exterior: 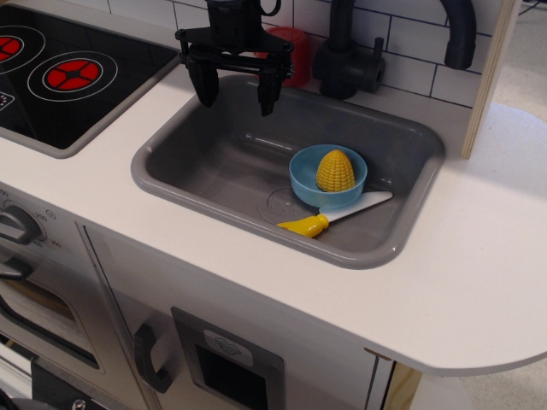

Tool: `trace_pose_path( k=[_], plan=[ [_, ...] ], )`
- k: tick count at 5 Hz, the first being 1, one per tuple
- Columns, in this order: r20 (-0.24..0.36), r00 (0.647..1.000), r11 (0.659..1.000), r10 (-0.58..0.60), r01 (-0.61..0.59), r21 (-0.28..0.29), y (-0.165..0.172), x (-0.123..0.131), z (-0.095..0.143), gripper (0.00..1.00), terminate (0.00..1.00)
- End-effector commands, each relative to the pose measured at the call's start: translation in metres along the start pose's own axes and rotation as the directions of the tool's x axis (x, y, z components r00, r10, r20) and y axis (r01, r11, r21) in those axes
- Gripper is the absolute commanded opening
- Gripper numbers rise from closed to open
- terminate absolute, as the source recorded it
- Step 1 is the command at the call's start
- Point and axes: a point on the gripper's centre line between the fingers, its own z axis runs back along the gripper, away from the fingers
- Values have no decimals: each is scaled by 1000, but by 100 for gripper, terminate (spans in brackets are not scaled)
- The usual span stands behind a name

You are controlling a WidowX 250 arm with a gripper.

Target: Take corn out of bowl sink

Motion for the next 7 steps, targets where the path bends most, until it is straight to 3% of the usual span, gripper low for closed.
trace_pose_path(
  k=[1, 3, 4, 7],
  plan=[
    [0, 1000, 1000, 0, 0, 0, 0, 0, 0, 100, 0],
    [-3, 996, 993, 90, -90, -80, -37, 1, -1, 100, 0],
    [4, 996, 993, 85, -84, -84, -54, -4, -3, 100, 0],
    [56, 991, 993, 121, -120, -23, -90, -6, -26, 100, 0]
  ],
)
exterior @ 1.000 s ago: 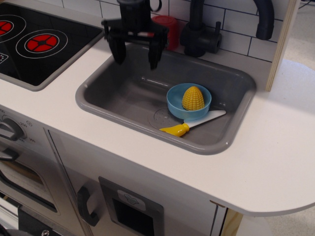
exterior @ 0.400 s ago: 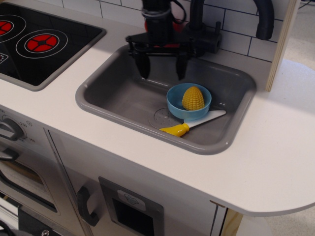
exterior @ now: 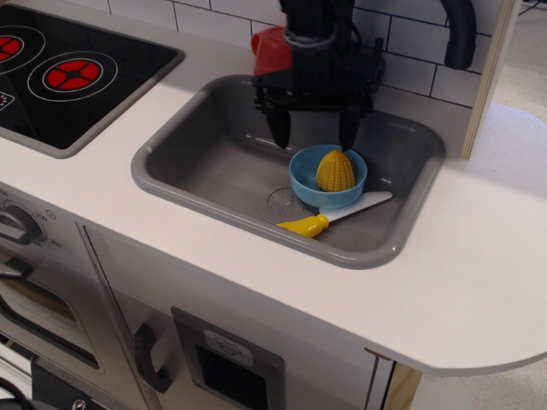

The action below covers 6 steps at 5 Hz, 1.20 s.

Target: Take corn out of bowl sink

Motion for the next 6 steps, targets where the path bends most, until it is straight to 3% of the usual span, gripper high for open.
trace_pose_path(
  k=[1, 6],
  plan=[
    [58, 998, 999, 36, -38, 25, -15, 7, -3, 100, 0],
    [73, 994, 996, 77, -80, 42, -22, 7, -21, 100, 0]
  ],
)
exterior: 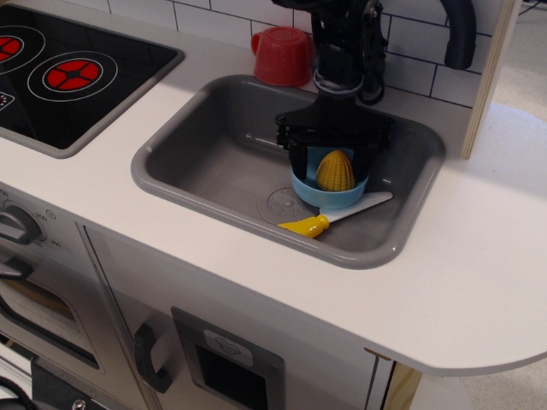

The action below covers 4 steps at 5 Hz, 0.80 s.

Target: Take corn out of bowl sink

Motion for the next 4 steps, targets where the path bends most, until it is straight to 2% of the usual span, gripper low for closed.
trace_pose_path(
  k=[1, 3, 4],
  plan=[
    [55, 998, 1000, 2, -1, -23, -8, 11, 11, 0, 0],
    [80, 996, 998, 32, -28, -53, -10, 21, 27, 0, 0],
    [113, 991, 994, 70, -59, -96, -5, 28, 43, 0, 0]
  ],
)
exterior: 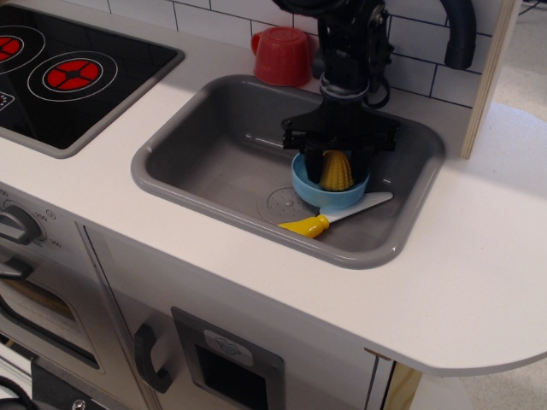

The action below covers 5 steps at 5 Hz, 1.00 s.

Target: Take corn out of bowl sink

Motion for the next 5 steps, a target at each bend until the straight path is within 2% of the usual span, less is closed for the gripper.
trace_pose_path(
  k=[1, 2, 3, 4, 5],
  plan=[
    [112, 993, 992, 46, -32, -122, 2, 29, 60, 0, 0],
    [119, 992, 987, 38, -19, -162, 20, 29, 73, 0, 0],
    [101, 995, 985, 27, -10, -171, 43, 27, 73, 0, 0],
    [100, 995, 987, 21, -5, -159, 65, 31, 69, 0, 0],
    [88, 996, 993, 33, -23, -113, 90, 38, 57, 0, 0]
  ],
)
